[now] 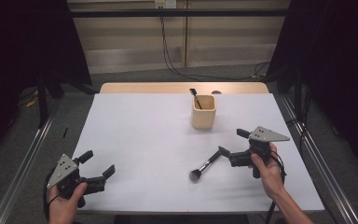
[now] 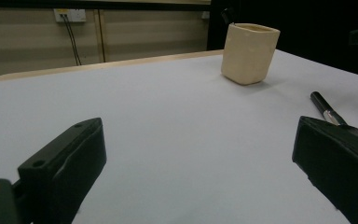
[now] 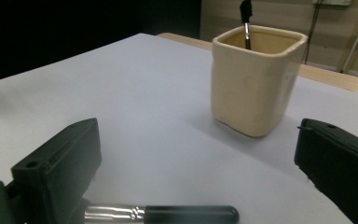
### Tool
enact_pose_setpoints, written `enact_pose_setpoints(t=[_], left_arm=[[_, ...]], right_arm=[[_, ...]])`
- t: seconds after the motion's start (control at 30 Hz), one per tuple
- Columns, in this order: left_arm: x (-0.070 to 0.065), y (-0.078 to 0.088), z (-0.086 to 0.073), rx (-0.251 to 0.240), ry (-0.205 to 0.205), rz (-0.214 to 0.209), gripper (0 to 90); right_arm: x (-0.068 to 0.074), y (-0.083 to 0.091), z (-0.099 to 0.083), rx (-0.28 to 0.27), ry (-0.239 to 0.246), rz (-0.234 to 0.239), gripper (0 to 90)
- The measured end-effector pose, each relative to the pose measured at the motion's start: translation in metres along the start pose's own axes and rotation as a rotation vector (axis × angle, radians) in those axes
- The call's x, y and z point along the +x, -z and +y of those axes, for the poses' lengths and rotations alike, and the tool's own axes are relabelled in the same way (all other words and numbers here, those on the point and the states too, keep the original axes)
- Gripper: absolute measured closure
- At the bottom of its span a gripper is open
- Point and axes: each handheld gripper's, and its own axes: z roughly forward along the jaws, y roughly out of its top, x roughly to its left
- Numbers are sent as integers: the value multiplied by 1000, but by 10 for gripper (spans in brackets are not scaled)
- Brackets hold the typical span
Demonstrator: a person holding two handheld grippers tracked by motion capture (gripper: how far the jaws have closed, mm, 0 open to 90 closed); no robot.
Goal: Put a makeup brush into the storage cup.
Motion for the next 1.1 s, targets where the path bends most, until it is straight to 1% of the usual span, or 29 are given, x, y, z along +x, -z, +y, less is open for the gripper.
enact_pose_setpoints(t=[0.1,0.17,0.2,0.3,0.47,0.5,0.6,0.7,0.73,0.83,0.9,0.97,1.07,1.1], left_arm=[[0,-1,0,0,-2,-3,28],[0,-1,0,2,0,-3,28],[0,-1,0,2,0,-3,28],[1,0,0,1,-1,-3,28],[0,-1,0,-1,-2,-8,28],[0,-1,0,0,-2,-8,28],[1,-1,0,2,-5,-7,28],[1,-1,0,3,-5,-5,28],[1,-1,0,3,-3,-5,28],[1,-1,0,4,-6,-5,28],[0,-2,0,4,-11,-7,28],[0,-2,0,3,-13,-7,28],[0,-2,0,5,-11,-5,28],[1,-2,0,6,-13,-5,28]], right_arm=[[1,-8,5,-4,-1,9,3],[1,-13,8,8,-8,39,3],[1,-15,10,13,-9,45,3],[2,-24,14,14,1,51,3],[2,-33,19,47,12,76,3],[2,-36,22,66,22,84,4],[0,-38,26,84,30,91,3],[-5,-41,32,131,36,113,7],[-6,-41,33,148,40,114,11],[-7,-44,38,224,70,128,9],[-9,-46,41,280,84,158,14],[-10,-48,42,313,87,176,13],[-12,-51,44,383,104,205,18],[-12,-53,44,415,111,215,19]])
